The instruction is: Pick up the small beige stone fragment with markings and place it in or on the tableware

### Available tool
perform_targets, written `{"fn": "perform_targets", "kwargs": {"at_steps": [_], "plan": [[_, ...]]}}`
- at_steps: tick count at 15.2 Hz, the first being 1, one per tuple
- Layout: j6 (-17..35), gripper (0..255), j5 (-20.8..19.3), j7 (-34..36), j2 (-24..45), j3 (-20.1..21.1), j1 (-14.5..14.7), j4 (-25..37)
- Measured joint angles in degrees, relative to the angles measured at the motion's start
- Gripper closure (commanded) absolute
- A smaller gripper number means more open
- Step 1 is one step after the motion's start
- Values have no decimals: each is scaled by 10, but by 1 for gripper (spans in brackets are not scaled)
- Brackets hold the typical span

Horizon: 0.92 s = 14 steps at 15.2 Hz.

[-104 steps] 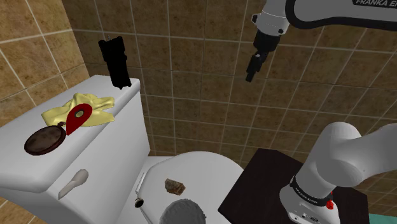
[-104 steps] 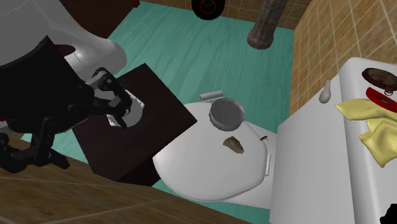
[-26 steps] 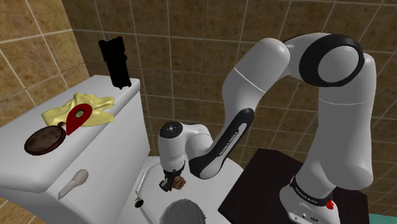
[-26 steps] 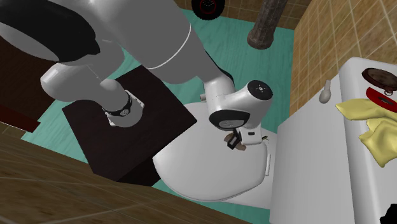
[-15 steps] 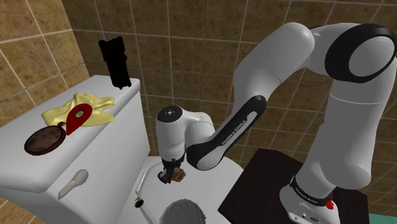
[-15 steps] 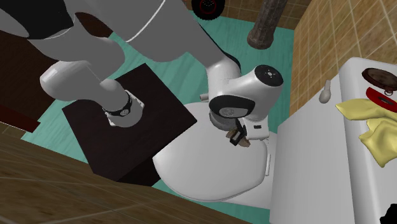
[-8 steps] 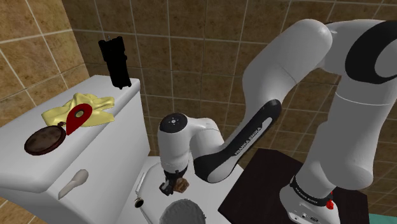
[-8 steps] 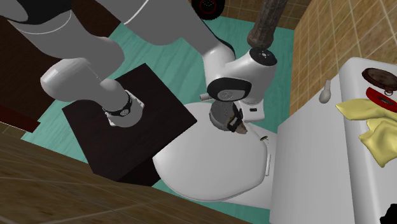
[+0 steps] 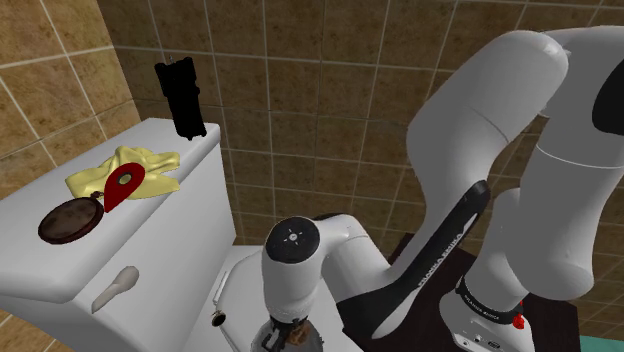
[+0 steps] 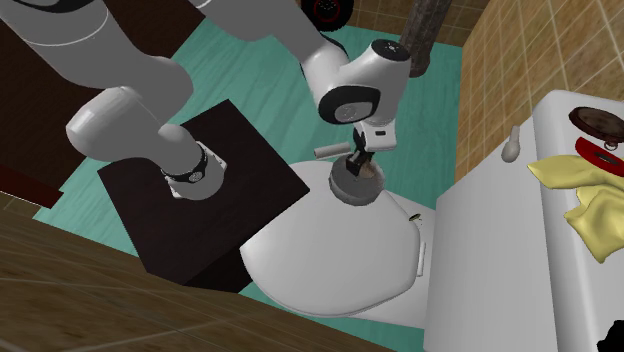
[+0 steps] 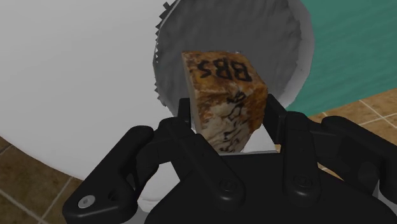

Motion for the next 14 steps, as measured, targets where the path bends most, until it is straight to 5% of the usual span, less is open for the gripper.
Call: {"fn": "perform_targets", "kwargs": {"at_steps": [14], "plan": [[64, 255, -110, 92, 88, -44, 34, 2]]}}
